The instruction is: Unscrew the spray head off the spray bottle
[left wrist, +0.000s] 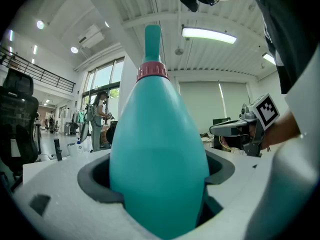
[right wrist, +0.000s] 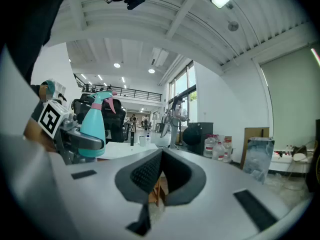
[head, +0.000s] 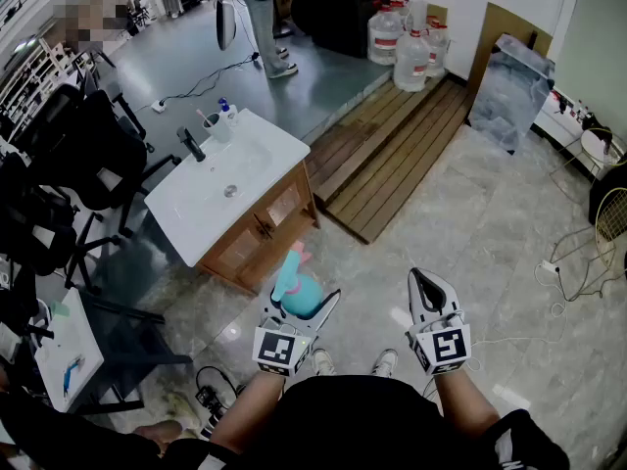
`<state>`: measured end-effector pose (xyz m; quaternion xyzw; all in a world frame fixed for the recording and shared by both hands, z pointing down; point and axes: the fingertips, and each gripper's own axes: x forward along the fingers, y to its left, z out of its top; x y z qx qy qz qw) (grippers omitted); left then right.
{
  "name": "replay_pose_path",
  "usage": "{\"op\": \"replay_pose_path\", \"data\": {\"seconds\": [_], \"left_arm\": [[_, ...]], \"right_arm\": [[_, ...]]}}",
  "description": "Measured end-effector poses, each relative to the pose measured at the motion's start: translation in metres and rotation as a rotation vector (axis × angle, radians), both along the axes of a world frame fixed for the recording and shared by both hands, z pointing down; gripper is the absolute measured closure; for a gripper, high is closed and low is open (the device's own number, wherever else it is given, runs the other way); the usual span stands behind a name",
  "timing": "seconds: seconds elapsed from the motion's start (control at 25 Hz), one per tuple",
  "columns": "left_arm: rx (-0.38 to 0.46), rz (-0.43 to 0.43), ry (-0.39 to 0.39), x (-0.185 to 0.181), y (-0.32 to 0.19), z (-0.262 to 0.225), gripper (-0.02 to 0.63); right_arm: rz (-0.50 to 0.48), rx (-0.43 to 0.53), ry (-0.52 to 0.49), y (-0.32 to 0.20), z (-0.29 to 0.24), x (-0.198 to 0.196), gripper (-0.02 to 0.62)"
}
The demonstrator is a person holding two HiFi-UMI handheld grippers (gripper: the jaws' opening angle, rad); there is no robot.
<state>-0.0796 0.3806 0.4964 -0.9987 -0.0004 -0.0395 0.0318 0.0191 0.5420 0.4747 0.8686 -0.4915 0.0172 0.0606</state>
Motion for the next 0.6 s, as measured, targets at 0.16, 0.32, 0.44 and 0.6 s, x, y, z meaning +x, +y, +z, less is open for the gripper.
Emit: {"op": "replay_pose_path", "data": {"seconds": [0.16,0.32,0.44,0.6], "left_arm": [[-0.009,0.01,-0.012,-0.007,-0.006,0.001,0.158],[-0.019,0.02,-0.018,-0.012,-0.013,0.004,0.158],[-0.039,0.023,-0.016,-0.018,-0.022,0.007,0.158],[-0.039,0.021,-0.011,-0.027,-0.04,0.008,0.158]], "right_arm": [[0.006,-0.009,0.004,-0.007,-0.001,-0.007,0.592],[0.008,-0.019,0.015,-0.015,-0.001,-0.014,0.592],[0.023,-0.003,0.019,-0.022,-0.002,-0.018,0.592],[0.046,0.046,0.007,-0.037,-0.006,-0.022,0.591]]}}
